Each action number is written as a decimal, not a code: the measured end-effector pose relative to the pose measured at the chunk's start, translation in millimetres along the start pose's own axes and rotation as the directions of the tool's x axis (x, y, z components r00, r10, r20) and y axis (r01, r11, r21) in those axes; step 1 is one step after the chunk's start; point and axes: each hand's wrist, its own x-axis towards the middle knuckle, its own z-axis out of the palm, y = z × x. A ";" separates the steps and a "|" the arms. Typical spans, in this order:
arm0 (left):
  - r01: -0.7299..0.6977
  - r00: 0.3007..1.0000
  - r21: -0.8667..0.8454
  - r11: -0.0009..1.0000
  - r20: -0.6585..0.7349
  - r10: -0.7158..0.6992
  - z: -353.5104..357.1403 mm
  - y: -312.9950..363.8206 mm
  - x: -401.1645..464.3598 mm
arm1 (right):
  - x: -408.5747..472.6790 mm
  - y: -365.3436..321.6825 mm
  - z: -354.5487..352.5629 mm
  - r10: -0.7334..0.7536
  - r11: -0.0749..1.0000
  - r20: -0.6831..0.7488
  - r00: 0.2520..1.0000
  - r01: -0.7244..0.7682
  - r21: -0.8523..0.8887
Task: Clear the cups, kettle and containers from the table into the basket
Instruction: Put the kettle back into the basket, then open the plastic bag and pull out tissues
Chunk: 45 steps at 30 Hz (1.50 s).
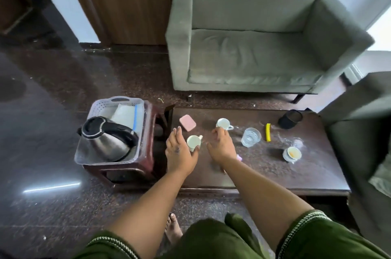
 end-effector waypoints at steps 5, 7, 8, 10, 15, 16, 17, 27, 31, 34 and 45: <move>-0.081 0.993 0.008 0.997 0.084 0.080 42.4 45.2 -31.4 | -23.5 59.8 -42.2 0.107 0.994 -0.027 0.994 -0.106 0.028; -0.099 0.988 0.005 0.995 0.118 0.097 56.7 60.3 -40.4 | -31.5 81.0 -54.6 0.117 0.993 -0.043 0.992 -0.116 0.023; -0.099 0.986 0.002 0.995 0.138 0.098 63.3 66.8 -44.3 | -35.2 91.0 -59.8 0.115 0.993 -0.049 0.992 -0.114 0.017; -0.095 0.980 0.009 0.995 0.178 0.092 75.4 77.6 -51.8 | -41.8 109.3 -69.3 0.129 0.992 -0.055 0.990 -0.128 0.016; -0.143 0.971 0.025 0.989 0.196 0.135 93.4 91.5 -63.9 | -53.9 141.7 -85.9 0.201 0.980 -0.076 0.977 -0.200 0.022; -0.169 0.970 0.020 0.985 0.178 0.163 95.2 93.5 -63.5 | -55.1 145.9 -88.1 0.210 0.978 -0.078 0.975 -0.209 0.021; -0.194 0.969 0.019 0.981 0.156 0.189 96.5 95.6 -61.9 | -55.6 148.8 -89.9 0.214 0.977 -0.079 0.974 -0.213 0.017; -0.078 0.995 0.098 0.992 -0.059 0.084 52.4 71.5 -13.9 | -10.3 99.6 -76.1 0.100 0.995 -0.007 0.995 -0.100 0.009; -0.004 0.995 0.124 0.992 -0.100 0.016 16.6 34.1 9.5 | 20.5 49.6 -45.8 0.008 1.000 0.035 0.999 -0.009 0.019; 0.052 0.992 0.125 0.991 -0.117 -0.038 -12.5 -2.6 31.6 | 42.5 4.9 -13.6 -0.048 0.999 0.104 0.993 0.046 0.026; 0.044 0.994 0.205 0.978 -0.105 -0.023 -136.2 -144.9 150.5 | 130.4 -153.8 142.9 -0.094 0.990 0.271 0.958 0.119 -0.076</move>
